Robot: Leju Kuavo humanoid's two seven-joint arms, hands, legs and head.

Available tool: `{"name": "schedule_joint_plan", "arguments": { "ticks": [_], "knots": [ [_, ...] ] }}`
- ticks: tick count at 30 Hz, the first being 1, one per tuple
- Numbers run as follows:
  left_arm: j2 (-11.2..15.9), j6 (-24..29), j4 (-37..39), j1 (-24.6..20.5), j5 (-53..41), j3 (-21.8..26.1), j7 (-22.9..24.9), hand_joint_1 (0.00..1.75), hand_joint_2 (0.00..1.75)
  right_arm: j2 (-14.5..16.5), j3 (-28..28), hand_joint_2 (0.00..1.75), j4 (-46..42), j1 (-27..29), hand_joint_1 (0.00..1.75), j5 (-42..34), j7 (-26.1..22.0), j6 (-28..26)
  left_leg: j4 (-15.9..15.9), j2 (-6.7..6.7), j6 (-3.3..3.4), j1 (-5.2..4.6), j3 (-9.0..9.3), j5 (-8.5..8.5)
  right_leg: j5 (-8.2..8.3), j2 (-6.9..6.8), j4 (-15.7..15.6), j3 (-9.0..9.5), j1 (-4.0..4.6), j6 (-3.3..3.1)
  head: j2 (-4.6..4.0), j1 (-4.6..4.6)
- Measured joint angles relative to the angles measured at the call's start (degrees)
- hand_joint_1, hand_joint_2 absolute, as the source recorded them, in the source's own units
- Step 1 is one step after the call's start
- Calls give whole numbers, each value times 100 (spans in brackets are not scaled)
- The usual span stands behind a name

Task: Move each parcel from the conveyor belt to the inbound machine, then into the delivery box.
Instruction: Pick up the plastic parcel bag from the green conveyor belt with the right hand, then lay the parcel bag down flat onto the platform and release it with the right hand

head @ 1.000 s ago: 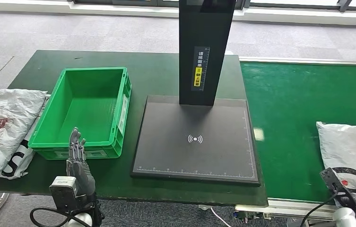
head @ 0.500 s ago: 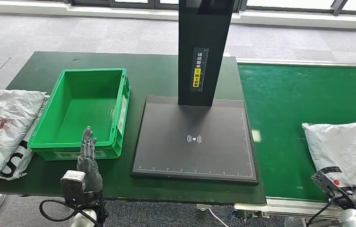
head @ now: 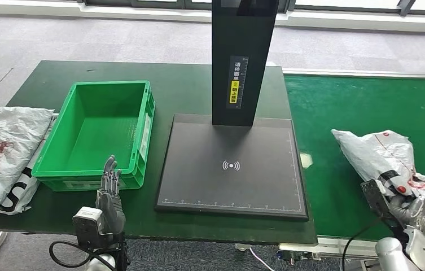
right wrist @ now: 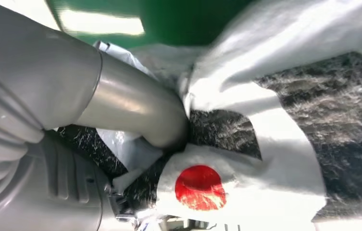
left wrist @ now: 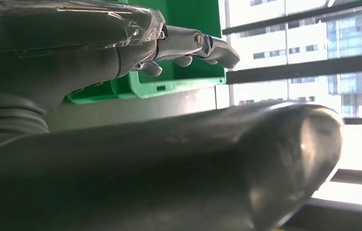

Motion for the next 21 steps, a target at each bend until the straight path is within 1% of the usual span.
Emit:
{"name": "schedule_joint_plan", "arguments": {
  "ticks": [1, 3, 5, 6, 8, 9, 11, 13, 15, 18, 21],
  "knots": [
    [-7, 37, -14, 15, 6, 16, -1, 0, 0, 81, 65, 175, -355, 102, 175, -260, -92, -24, 0, -19, 0, 0, -4, 3, -3, -18, 1, 2, 0, -2, 0, -1],
    [-9, 134, -37, 38, 40, 46, -1, 0, 0, 242, 203, 175, -1065, 349, 175, -798, -473, -204, -1, -46, -2, 0, -13, 5, -9, -43, 4, 3, 1, -6, 0, 0],
    [-9, 290, -75, 42, 97, 61, -1, 0, 0, 434, 384, 175, -1839, 684, 175, -1192, -943, -588, -3, -53, -6, 1, -20, 2, -16, -47, 7, -2, 2, -9, 0, 0],
    [-10, 384, -108, 40, 153, 64, -1, 0, 0, 555, 530, 175, -2312, 896, 175, -1270, -1103, -809, -5, -53, -9, 2, -22, 0, -20, -48, 7, -3, 3, -11, 0, 0],
    [-23, 509, -157, 24, 375, 78, -1, 0, 0, 836, 948, 175, -3344, 1370, 175, -1178, -1295, -1152, -10, -52, -18, 4, -21, -7, -29, -47, 8, -5, 5, -19, 0, 0],
    [-39, 528, -167, 7, 517, 87, -1, 0, 0, 1003, 1213, 175, -3839, 1587, 175, -1008, -1367, -1240, -12, -50, -23, 6, -20, -10, -33, -46, 8, -8, 7, -24, 0, -1],
    [-81, 506, -150, -47, 729, 104, -1, 0, 0, 1347, 1742, 175, -4641, 1937, 175, -516, -1472, -1292, -14, -40, -31, 11, -17, -15, -38, -38, 9, -14, 12, -32, 0, -1],
    [-122, 485, -123, -103, 798, 108, -1, 0, 0, 1650, 2168, 175, -5209, 2167, 175, -169, -1496, -1302, -14, -38, -33, 15, -16, -15, -42, -36, 10, -17, 14, -37, 0, -1],
    [-144, 461, -100, -136, 822, 109, -1, 0, 0, 1844, 2424, 175, -5596, 2303, 175, -103, -1520, -1305, -14, -42, -33, 15, -16, -15, -46, -41, 11, -15, 13, -40, 0, -1],
    [-149, 304, -63, -199, 910, 110, -1, 0, 0, 2006, 2763, 175, -5921, 2420, 175, -38, -1594, -1306, -14, -31, -35, 14, -16, -13, -43, -32, 13, -15, 12, -42, 0, -1],
    [-147, 110, -21, -271, 1011, 110, -1, 0, 0, 2107, 3242, 175, -6078, 2529, 175, 208, -1332, -1304, -14, -23, -35, 12, -15, -13, -39, -25, 13, -16, 10, -40, 0, -1]
  ]
}}
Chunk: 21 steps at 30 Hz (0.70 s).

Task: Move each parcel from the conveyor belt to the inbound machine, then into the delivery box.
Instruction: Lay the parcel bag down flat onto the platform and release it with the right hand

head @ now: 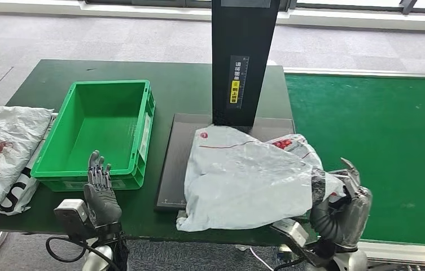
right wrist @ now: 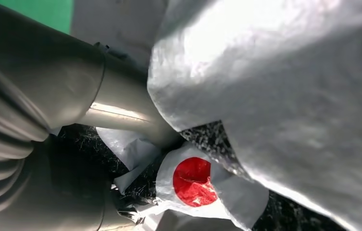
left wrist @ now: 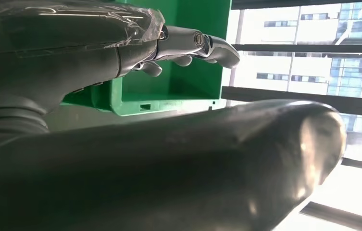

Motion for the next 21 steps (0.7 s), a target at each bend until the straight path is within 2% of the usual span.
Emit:
{"name": "schedule_joint_plan", "arguments": {
  "ticks": [6, 11, 15, 19, 21],
  "knots": [
    [23, -174, 90, 40, -71, 0, 3, 0, 0, -170, 956, 175, 271, -15, 175, -94, 1384, 21, 0, 4, 0, 0, 0, 0, 0, 4, 0, -1, 1, 0, 0, 0],
    [26, -109, 139, 78, -439, 0, 1, 0, 0, -271, 1260, 175, 1261, -315, 175, -105, 1930, 102, 0, 3, 0, 1, 2, 0, 0, 3, 0, -1, 1, 0, 0, 0],
    [45, -265, 349, -19, -749, -5, 2, 0, 0, -296, 1150, 175, 2210, -498, 175, 627, 2431, 48, 1, 3, 0, 0, 2, 1, 3, 2, 0, -4, 1, -1, 0, -1],
    [50, -334, 634, -230, -923, -15, 3, 0, 0, -314, 498, 175, 2661, -524, 175, 1446, 2514, 30, 1, 0, 1, -2, 1, 3, 6, 1, 0, -2, -1, 1, 0, 0],
    [51, -334, 735, -290, -955, -17, 3, 0, 0, -410, 201, 175, 2734, -549, 175, 1911, 2987, 21, 1, 3, 2, -5, 1, 2, 7, 5, 0, -3, -5, 4, 0, 0]
  ]
}}
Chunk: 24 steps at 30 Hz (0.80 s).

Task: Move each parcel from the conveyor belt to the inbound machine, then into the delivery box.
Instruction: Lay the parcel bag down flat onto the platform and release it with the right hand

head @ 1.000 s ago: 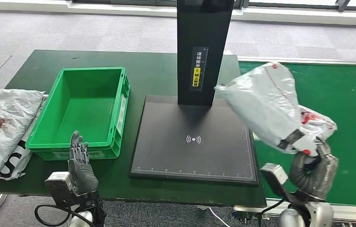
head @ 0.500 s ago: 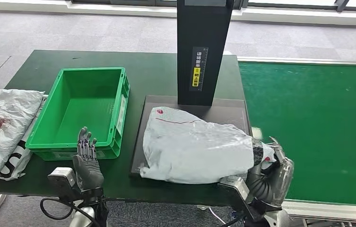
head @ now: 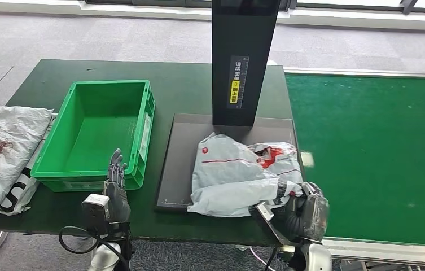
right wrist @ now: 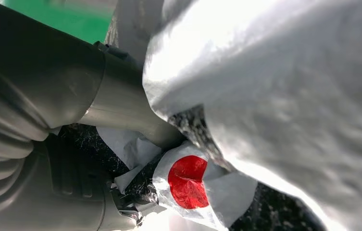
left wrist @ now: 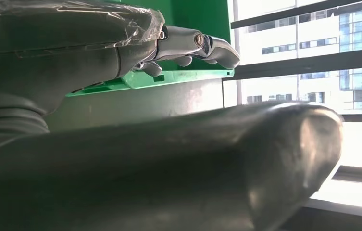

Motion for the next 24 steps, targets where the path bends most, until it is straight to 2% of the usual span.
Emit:
{"name": "schedule_joint_plan", "arguments": {
  "ticks": [4, 7, 8, 10, 11, 12, 14, 18, 24],
  "knots": [
    [1, 0, 103, -13, -24, -13, -1, 0, 0, -422, -64, 175, 170, -108, 175, 256, 1174, -9, 0, 6, 3, -8, -1, -2, 2, 8, 0, -4, -8, 4, 0, 0],
    [4, 0, 152, -14, -27, -15, -1, 0, 0, -708, 200, 175, 408, -280, 175, 290, 1933, -13, 0, 8, 4, -8, 0, -3, 2, 10, 0, -4, -8, 4, 0, 0],
    [5, -2, 168, -16, -22, -15, -1, 0, 0, -814, 413, 175, 556, -388, 158, 293, 2304, -14, 0, 10, 4, -8, 0, -3, 3, 12, 0, -5, -7, 4, 0, 0],
    [7, -9, 200, -22, 1, -15, -1, 0, 0, -1033, 948, 175, 907, -639, 73, 294, 2849, -15, 0, 15, 3, -7, 3, -2, 4, 17, 0, -7, -6, 3, 0, 0],
    [5, -7, 220, -30, 15, -15, -1, 0, 0, -1126, 1188, 175, 1061, -741, 31, 289, 2943, -15, 0, 15, 3, -7, 4, -1, 5, 17, 0, -8, -6, 3, 0, -1],
    [2, 3, 246, -43, 26, -15, -2, 0, 0, -1199, 1366, 175, 1172, -803, 5, 270, 2939, -15, 0, 12, 3, -6, 4, 0, 6, 14, 0, -7, -6, 3, 0, -1],
    [-5, 39, 308, -84, 40, -15, -8, 0, 0, -1259, 1469, 175, 1267, -815, 5, 212, 2674, -16, 0, 1, 3, -7, 4, 2, 6, 2, 0, -3, -6, 3, 0, -1],
    [-11, 88, 409, -167, 50, -15, -16, 0, 0, -1236, 1169, 175, 1273, -748, 6, 176, 1797, -17, -1, 0, 1, -7, 3, 3, 4, 2, 2, -2, -6, 2, 0, 0],
    [-15, 89, 505, -240, 74, -16, -18, 0, 0, -1163, 945, 175, 1275, -724, 0, 150, 1495, -20, -1, 3, 1, -7, 4, 3, 5, 4, 2, -2, -6, 3, 0, 0]
  ]
}}
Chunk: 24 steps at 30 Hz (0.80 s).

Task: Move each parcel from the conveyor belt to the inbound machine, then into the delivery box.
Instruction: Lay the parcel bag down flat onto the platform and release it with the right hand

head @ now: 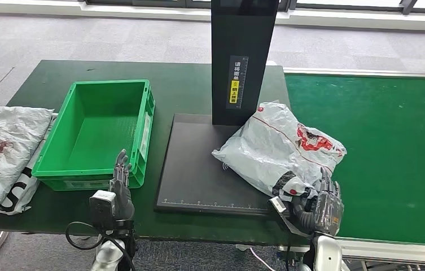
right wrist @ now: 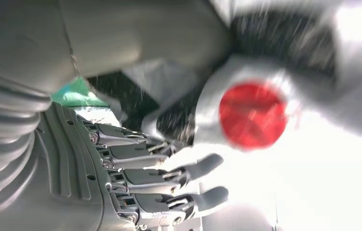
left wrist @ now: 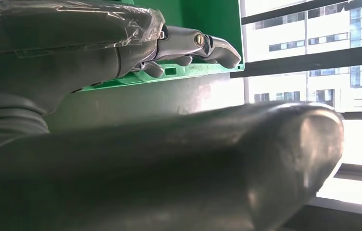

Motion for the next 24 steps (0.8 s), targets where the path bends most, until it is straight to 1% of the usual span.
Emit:
{"name": "schedule_joint_plan", "arguments": {
  "ticks": [3, 5, 8, 12, 14, 16, 18, 20, 22, 24],
  "knots": [
    [0, -2, 52, -39, 33, -4, -1, 0, 0, 98, -119, 175, 1, -2, 0, -163, -464, -1, 0, 0, -1, 0, 0, 3, 3, 0, 0, 1, 0, 0, 0, 0],
    [1, 8, 84, -63, 56, -27, -2, 0, 0, 227, -255, 175, 11, -10, 0, -304, -988, -1, 0, 0, -3, 1, 1, 6, 5, -1, 1, 1, 1, 0, 0, 0],
    [3, 56, 107, -84, 86, -106, -2, 0, 0, 518, -527, 175, 26, -21, 0, -501, -1877, -1, -1, 0, -6, 3, 1, 10, 6, 0, 4, 0, 2, 0, 0, 0],
    [7, 66, 129, -132, 125, -179, 1, 0, 0, 952, -746, 175, 9, 13, 0, -850, -2836, -2, -1, 0, -8, 4, 1, 12, 5, 0, 7, -3, 3, -1, 1, 0],
    [6, 54, 162, -174, 124, -195, 4, 0, 0, 1144, -760, 175, -56, 79, 0, -1267, -3351, -2, -1, 0, -8, 5, 0, 12, 4, 0, 7, -4, 4, -3, 0, 0],
    [5, 54, 198, -237, 108, -213, 8, 0, 0, 1278, -656, 175, -205, 190, 0, -1995, -3783, 15, -1, -1, -9, 5, -1, 12, 3, 0, 8, -5, 4, -5, 0, 0],
    [9, 149, 193, -307, 66, -239, 9, 0, 0, 1298, -337, 175, -514, 340, 0, -2844, -3942, 106, -1, -1, -9, 5, -5, 12, 3, 0, 8, -8, 4, -5, 0, 0],
    [27, 329, 54, -337, 45, -264, 9, 0, 0, 1217, 115, 175, -998, 524, 0, -3523, -3963, 267, -1, 0, -11, 5, -9, 10, 2, 3, 9, -12, 3, -5, 0, 0],
    [63, 481, -234, -319, 52, -282, 8, 0, 0, 1077, 547, 175, -1560, 723, 0, -3887, -3942, 406, -1, 2, -12, 4, -11, 7, 2, 5, 9, -15, 3, -5, 0, 0],
    [113, 593, -565, -276, 0, -304, 7, 0, 0, 926, 865, 175, -2091, 892, 0, -4035, -3848, 526, -1, 1, -11, 4, -12, 6, 0, 5, 9, -16, 3, -6, 0, 0]
  ]
}}
